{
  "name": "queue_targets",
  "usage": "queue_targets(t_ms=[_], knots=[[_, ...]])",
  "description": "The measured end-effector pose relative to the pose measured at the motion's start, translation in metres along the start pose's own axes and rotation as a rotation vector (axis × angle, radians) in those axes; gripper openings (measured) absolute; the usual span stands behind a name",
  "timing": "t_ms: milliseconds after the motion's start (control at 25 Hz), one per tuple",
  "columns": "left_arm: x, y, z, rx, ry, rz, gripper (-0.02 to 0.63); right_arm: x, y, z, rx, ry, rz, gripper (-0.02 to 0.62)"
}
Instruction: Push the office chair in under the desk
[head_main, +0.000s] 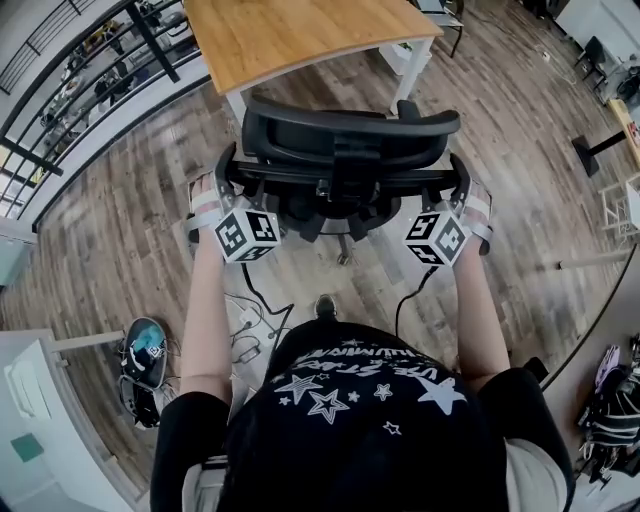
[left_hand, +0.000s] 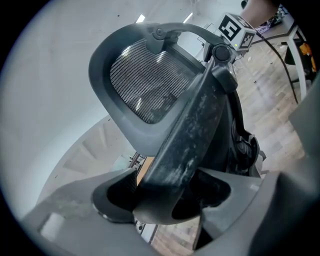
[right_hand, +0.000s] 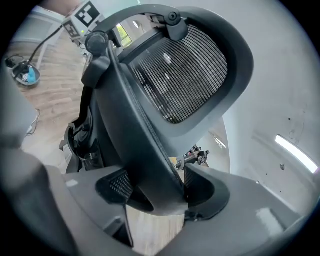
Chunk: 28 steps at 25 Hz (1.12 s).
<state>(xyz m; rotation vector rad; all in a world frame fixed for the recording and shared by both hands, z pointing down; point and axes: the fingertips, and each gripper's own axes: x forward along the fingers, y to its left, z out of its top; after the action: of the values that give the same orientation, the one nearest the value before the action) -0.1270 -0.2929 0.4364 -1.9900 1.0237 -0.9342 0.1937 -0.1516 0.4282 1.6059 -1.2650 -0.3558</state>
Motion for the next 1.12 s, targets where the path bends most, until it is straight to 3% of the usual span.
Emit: queue_targets(t_ms=[760,1120], knots=[[0.032,0.011,-0.005,0.000,-0.014,0.027,0.339,0.027,0.000,0.009,0.001,0.009,-0.022,0.293],[0.071,0.015,0.010,0.004,0.012,0.041,0.339,0.088,-0.024,0.011,-0.007,-0.018,0.003,0.293]])
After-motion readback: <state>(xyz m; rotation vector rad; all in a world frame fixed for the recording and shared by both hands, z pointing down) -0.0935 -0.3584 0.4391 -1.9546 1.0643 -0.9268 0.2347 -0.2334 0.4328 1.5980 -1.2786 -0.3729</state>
